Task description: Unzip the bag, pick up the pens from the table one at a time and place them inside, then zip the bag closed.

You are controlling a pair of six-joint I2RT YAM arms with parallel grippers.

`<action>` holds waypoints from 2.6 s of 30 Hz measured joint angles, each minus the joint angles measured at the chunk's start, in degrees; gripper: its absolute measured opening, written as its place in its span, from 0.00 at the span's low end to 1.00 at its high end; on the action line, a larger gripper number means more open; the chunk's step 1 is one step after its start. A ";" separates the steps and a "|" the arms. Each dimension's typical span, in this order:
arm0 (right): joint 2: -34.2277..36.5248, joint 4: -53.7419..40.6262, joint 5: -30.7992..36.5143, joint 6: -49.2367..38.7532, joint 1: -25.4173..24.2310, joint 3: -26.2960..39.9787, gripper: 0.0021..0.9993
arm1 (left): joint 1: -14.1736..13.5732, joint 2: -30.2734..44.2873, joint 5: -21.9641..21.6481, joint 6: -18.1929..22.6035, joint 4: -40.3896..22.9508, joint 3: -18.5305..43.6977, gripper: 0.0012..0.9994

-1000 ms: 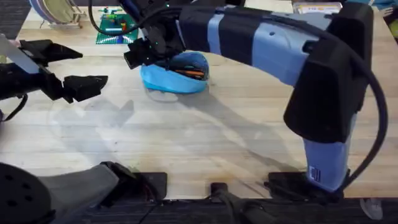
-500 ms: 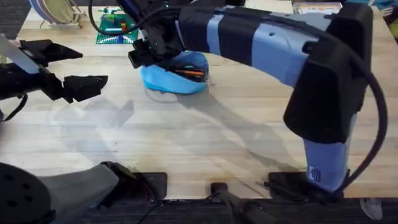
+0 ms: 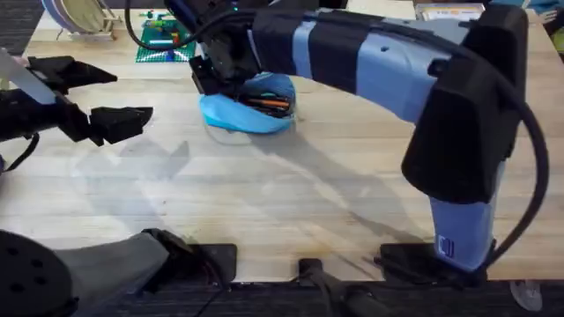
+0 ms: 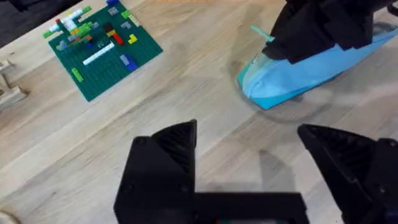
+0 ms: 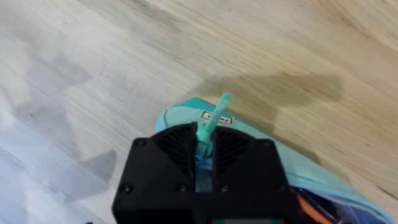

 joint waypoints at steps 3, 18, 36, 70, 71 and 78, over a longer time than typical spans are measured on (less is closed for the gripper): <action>0.00 0.00 -0.02 -0.02 0.00 0.00 0.05 | 0.00 0.00 0.00 -0.02 0.00 0.00 0.99; 0.00 -0.47 -0.01 -0.32 0.00 1.53 0.03 | 0.00 -0.02 0.00 -0.01 0.02 0.00 0.99; 0.00 -0.83 -0.02 -1.15 0.00 3.30 0.03 | 0.00 2.87 2.03 6.64 -3.89 0.00 0.99; 0.00 -0.81 -0.02 -1.16 0.00 3.32 0.03 | -11.77 30.69 17.43 18.71 15.86 0.00 0.99; 0.00 -0.81 -0.02 -1.16 0.00 3.32 0.03 | -12.49 30.69 17.80 17.30 17.58 0.00 0.99; 0.00 -0.81 -0.02 -1.16 0.00 3.32 0.03 | -17.70 30.69 19.50 8.57 25.63 0.00 0.99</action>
